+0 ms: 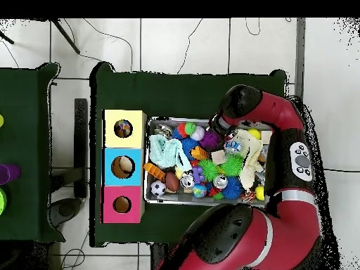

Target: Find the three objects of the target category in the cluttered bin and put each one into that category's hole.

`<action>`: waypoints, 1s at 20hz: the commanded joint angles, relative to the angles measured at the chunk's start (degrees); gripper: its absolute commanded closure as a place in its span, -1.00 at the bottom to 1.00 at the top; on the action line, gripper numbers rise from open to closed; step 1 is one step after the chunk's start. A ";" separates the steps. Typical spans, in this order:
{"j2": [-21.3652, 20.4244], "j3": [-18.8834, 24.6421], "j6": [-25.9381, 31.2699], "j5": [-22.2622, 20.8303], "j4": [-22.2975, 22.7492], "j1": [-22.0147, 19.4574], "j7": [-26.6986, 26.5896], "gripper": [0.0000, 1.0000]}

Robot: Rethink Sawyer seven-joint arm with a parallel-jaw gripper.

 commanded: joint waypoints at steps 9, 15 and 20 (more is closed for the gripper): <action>0.03 3.02 6.86 -0.93 -0.40 1.47 -11.20 -1.00; -0.38 3.22 5.10 -1.00 1.06 1.25 -12.29 1.00; 0.14 2.98 7.91 -1.37 -1.20 2.16 -11.80 1.00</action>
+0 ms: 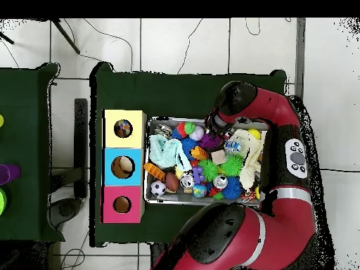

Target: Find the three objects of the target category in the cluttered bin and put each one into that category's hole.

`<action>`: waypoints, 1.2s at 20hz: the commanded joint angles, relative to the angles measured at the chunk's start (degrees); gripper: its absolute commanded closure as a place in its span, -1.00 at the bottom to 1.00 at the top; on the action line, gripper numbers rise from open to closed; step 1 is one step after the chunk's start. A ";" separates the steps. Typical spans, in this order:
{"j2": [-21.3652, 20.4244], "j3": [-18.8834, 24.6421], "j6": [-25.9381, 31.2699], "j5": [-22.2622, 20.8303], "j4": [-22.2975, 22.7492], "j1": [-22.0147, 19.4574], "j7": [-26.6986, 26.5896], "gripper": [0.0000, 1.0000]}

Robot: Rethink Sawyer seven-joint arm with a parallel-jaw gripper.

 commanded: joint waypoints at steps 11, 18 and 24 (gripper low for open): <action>1.39 4.18 15.65 0.25 -5.82 0.68 -11.13 1.00; 2.50 5.31 22.64 1.09 -10.55 1.09 -9.90 1.00; 0.64 4.87 20.71 3.40 -7.13 1.56 -6.63 1.00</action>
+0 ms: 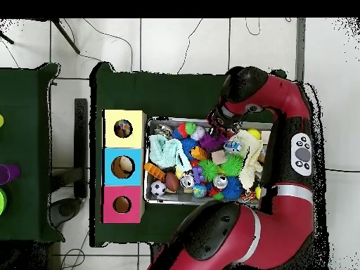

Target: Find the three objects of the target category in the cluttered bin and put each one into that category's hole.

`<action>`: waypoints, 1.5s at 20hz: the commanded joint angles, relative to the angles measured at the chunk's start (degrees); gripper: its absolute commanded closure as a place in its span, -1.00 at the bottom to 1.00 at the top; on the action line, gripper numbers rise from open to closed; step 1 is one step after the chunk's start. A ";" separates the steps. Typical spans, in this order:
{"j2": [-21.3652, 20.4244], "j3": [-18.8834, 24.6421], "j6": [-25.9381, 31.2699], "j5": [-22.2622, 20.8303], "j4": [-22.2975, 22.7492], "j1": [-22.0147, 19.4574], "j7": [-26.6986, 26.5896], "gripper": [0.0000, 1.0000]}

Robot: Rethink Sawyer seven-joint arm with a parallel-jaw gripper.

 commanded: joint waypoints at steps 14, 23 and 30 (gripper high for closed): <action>-13.00 2.22 -13.73 5.81 23.91 -0.03 -6.48 1.00; -19.18 2.25 -21.61 7.58 35.30 -2.41 -6.43 1.00; -21.48 3.16 -26.15 9.29 42.53 -5.27 -7.08 1.00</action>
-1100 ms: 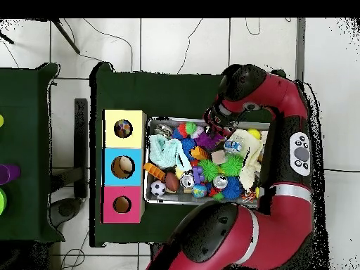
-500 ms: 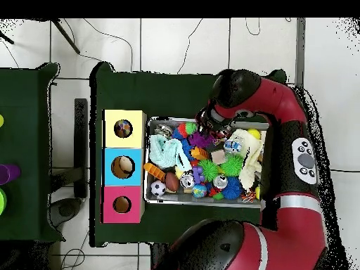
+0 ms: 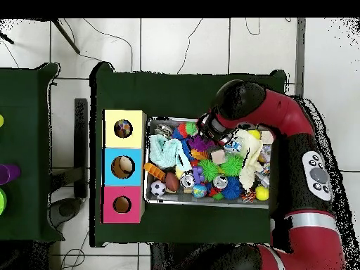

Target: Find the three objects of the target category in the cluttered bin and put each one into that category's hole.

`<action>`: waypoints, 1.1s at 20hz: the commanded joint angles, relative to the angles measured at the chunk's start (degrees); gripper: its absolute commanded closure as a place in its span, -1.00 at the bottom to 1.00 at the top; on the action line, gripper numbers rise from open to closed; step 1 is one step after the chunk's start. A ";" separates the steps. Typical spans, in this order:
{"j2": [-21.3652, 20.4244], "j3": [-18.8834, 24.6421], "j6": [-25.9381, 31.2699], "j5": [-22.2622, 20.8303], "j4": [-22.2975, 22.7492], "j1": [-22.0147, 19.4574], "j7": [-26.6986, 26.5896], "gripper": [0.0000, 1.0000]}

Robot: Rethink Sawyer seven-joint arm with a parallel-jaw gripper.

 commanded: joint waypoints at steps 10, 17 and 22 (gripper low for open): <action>-6.96 4.41 -7.18 0.90 21.37 -8.75 -12.15 1.00; -9.41 6.18 -10.07 0.04 26.55 -11.74 -13.46 1.00; -10.44 7.47 -12.74 -0.44 30.00 -13.62 -13.79 1.00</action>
